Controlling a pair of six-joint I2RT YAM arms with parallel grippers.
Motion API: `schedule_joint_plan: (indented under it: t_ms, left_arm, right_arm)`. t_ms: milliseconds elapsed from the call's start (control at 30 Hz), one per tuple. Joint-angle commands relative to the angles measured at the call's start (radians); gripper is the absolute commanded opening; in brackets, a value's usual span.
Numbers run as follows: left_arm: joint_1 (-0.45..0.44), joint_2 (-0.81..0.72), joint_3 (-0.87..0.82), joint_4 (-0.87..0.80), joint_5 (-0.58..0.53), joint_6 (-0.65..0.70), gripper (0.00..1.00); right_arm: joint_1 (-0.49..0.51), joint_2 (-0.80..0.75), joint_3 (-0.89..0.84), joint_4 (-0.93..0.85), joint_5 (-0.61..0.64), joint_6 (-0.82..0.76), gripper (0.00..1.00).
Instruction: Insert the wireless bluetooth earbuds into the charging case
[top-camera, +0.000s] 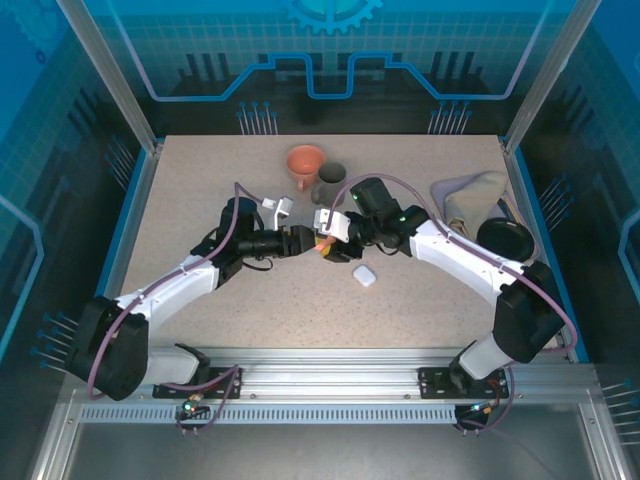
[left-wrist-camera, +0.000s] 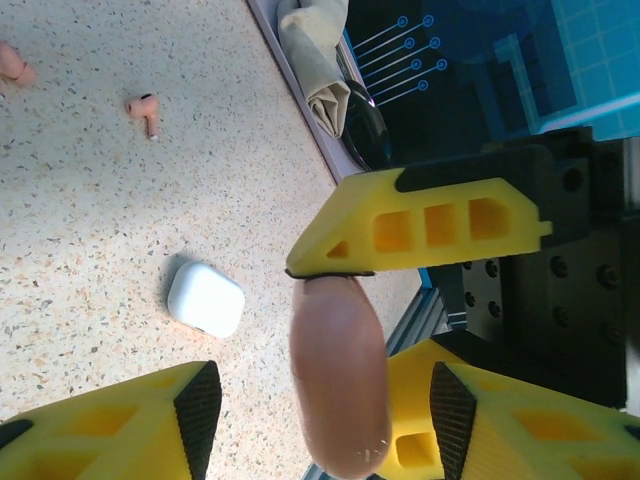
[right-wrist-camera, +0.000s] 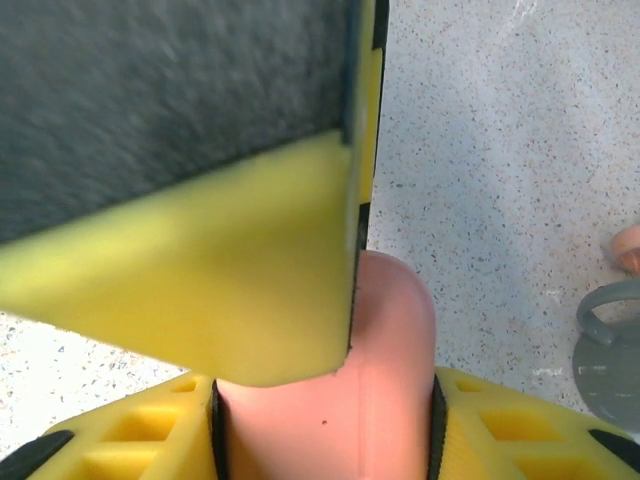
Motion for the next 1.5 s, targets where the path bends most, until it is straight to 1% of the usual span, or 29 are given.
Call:
schedule_joint_plan:
  t_ms: [0,133,300,467,633,700,833,1033,1200,1333,1467]
  left_arm:
    - [0.0,0.009,0.033,0.002,0.006,0.015,0.58]
    - [0.0,0.017,0.035,0.011,0.021,0.013,0.54]
    - [0.0,0.026,0.044,0.02,0.044,0.012,0.46]
    - [-0.002,0.037,0.05,0.021,0.057,0.011,0.42]
    - [-0.011,0.051,0.059,0.021,0.062,0.012,0.4]
    - [-0.014,0.056,0.062,0.017,0.063,0.015,0.37]
    - [-0.015,0.058,0.063,0.015,0.064,0.018,0.36]
    - [-0.017,0.056,0.069,0.004,0.065,0.025,0.28]
    - [-0.017,0.044,0.072,0.005,0.066,0.037,0.16]
    - [-0.017,0.017,0.075,-0.001,0.062,0.072,0.08]
    - [-0.018,-0.028,0.076,-0.015,0.039,0.145,0.02]
  right_arm:
    - [0.006,-0.025,-0.01,0.003,-0.039,0.004,0.48]
    - [0.007,-0.025,-0.007,0.007,-0.047,0.012,0.48]
    - [0.007,-0.013,0.003,0.005,-0.039,0.02,0.47]
    - [0.01,-0.001,0.013,0.009,-0.04,0.03,0.47]
    - [0.016,0.01,0.02,0.011,-0.027,0.034,0.47]
    - [0.016,0.011,0.021,0.011,-0.023,0.036,0.47]
    - [0.016,0.016,0.026,0.009,-0.011,0.039,0.47]
    - [0.016,0.025,0.035,0.004,0.005,0.049,0.46]
    - [0.015,0.022,0.035,0.001,0.005,0.06,0.48]
    - [0.003,0.004,0.029,0.001,-0.019,0.081,0.55]
    - [-0.015,-0.049,-0.001,0.02,-0.053,0.101,0.68]
